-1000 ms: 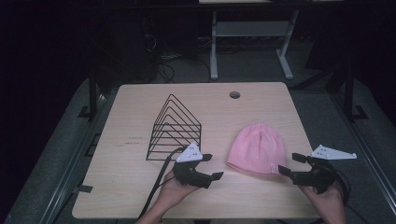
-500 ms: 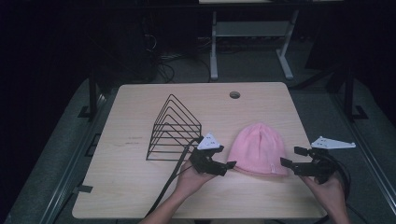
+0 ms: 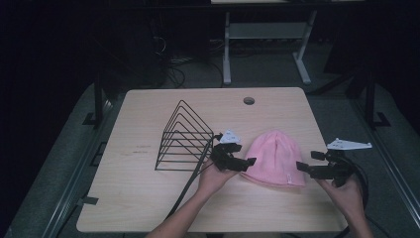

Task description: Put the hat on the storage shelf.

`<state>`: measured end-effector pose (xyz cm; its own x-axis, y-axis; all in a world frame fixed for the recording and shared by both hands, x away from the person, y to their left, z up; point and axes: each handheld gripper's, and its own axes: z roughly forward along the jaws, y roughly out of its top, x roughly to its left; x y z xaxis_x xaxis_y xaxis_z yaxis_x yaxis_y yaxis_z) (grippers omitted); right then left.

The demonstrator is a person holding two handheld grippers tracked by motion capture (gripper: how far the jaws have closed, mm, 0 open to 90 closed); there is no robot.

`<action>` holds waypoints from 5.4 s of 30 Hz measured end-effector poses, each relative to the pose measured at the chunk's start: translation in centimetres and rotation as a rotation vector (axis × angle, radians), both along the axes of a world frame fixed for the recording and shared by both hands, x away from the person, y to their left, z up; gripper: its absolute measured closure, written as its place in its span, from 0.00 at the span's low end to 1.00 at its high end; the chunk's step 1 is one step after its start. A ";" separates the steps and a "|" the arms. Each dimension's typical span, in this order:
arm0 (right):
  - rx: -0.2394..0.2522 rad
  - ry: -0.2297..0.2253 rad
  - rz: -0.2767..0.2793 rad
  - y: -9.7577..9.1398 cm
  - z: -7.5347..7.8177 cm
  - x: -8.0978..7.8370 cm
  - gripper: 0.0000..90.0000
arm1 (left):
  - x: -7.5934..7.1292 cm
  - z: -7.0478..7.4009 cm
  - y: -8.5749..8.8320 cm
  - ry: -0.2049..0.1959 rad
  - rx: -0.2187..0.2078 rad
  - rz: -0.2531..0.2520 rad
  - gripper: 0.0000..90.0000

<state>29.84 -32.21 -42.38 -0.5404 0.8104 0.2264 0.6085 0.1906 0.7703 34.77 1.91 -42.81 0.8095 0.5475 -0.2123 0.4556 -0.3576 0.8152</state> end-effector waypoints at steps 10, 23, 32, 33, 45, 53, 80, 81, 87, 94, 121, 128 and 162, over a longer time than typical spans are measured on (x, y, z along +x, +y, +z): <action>0.009 0.048 -0.006 -0.4 -0.7 0.9 0.21 | 1.7 -1.0 -1.3 0.051 0.021 0.022 0.29; 0.001 0.095 -0.002 -0.5 -1.4 1.7 0.24 | 3.1 -2.6 -1.1 0.104 0.053 0.060 0.30; -0.012 0.145 -0.002 -0.3 -2.0 2.2 0.30 | 3.7 -3.4 -1.2 0.142 0.056 0.100 0.32; -0.012 0.156 -0.001 -0.3 -2.2 2.2 0.31 | 3.7 -3.4 -1.3 0.145 0.053 0.100 0.32; -0.005 0.261 0.021 -0.5 -3.2 2.3 0.52 | 3.9 -3.9 -1.4 0.206 0.067 0.053 0.47; 0.050 0.331 0.019 -0.8 -3.9 1.8 0.57 | 3.7 -4.1 -1.6 0.238 0.082 0.000 0.58; 0.080 0.313 0.028 0.1 -4.5 2.1 0.91 | 3.8 -4.3 -2.4 0.230 0.082 -0.052 0.90; 0.076 0.309 0.031 0.1 -4.4 2.1 0.92 | 3.9 -4.3 -2.4 0.229 0.085 -0.056 0.91; 0.079 0.293 0.045 0.2 -3.8 1.6 0.92 | 3.4 -3.4 -2.3 0.189 0.082 -0.079 0.91; 0.090 0.249 0.077 0.3 -2.4 1.0 0.93 | 1.9 -0.7 -1.9 0.128 0.035 -0.122 0.92; 0.253 -0.102 0.322 6.8 10.8 1.5 0.94 | -1.5 15.3 12.2 -0.253 -0.061 -0.063 0.92; 0.221 -0.171 0.396 12.3 13.0 3.8 0.94 | -1.6 16.4 17.7 -0.328 -0.038 0.013 0.92; 0.027 -0.414 0.430 24.4 11.6 8.1 0.93 | 0.6 9.9 27.0 -0.515 -0.005 0.226 0.92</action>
<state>37.93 -7.86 -30.82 -0.8663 0.4963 -0.0559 0.1288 0.3302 0.9351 35.34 28.91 -32.93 0.6722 0.7190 0.1762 0.0630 -0.2928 0.9541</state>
